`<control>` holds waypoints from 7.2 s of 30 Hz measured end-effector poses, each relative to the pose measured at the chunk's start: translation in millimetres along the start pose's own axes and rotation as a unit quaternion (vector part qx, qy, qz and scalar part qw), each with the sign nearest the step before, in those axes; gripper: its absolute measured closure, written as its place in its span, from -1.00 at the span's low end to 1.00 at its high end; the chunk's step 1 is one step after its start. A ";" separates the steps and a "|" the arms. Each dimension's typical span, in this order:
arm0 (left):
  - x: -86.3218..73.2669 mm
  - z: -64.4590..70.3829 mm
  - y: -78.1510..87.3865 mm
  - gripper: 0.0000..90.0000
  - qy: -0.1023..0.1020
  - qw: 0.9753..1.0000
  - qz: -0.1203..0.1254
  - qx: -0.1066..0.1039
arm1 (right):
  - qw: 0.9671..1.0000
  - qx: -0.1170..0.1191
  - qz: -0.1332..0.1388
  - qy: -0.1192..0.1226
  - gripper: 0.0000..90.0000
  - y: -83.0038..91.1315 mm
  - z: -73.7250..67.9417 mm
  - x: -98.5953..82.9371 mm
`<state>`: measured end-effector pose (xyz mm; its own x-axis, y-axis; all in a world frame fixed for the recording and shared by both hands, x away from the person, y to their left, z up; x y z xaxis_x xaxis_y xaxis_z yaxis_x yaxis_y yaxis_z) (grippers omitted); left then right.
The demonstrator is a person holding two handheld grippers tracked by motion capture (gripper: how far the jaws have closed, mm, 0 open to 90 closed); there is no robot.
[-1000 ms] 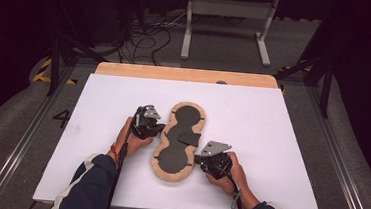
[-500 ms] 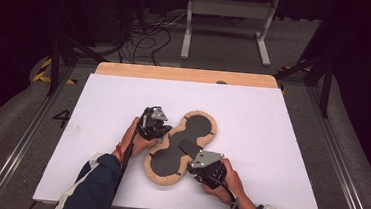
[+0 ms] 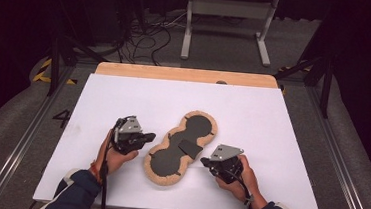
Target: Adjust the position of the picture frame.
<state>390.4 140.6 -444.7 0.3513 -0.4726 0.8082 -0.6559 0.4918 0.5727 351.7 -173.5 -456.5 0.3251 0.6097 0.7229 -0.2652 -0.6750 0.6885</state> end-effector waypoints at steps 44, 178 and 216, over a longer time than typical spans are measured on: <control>-57.5 87.9 38.1 1.00 -0.014 0.998 -0.061 -0.015 | 0.987 -0.087 0.017 -0.134 0.99 -23.6 149.5 23.9; -31.0 -26.3 -21.9 0.70 0.014 0.995 -0.078 0.067 | 0.988 -0.087 0.009 -0.131 1.00 11.5 151.2 -9.8; -24.5 -28.6 -29.3 1.00 -0.011 0.997 -0.078 0.013 | 0.995 -0.032 -0.001 -0.092 1.00 44.6 99.2 -46.2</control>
<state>420.1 158.7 -477.4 0.4360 -0.5585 0.7057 -0.6118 0.3912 0.6875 414.9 -273.0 -464.9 0.4848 0.5204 0.7030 -0.3199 -0.6425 0.6963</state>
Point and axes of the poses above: each handheld gripper's, and its own axes: y roughly backward along the jaws, x roughly out of its top, z roughly to its right, the point moved 2 cm from there along -y, roughly forward along the jaws, and after that the axes turned 15 degrees about x, right-handed, at the moved point
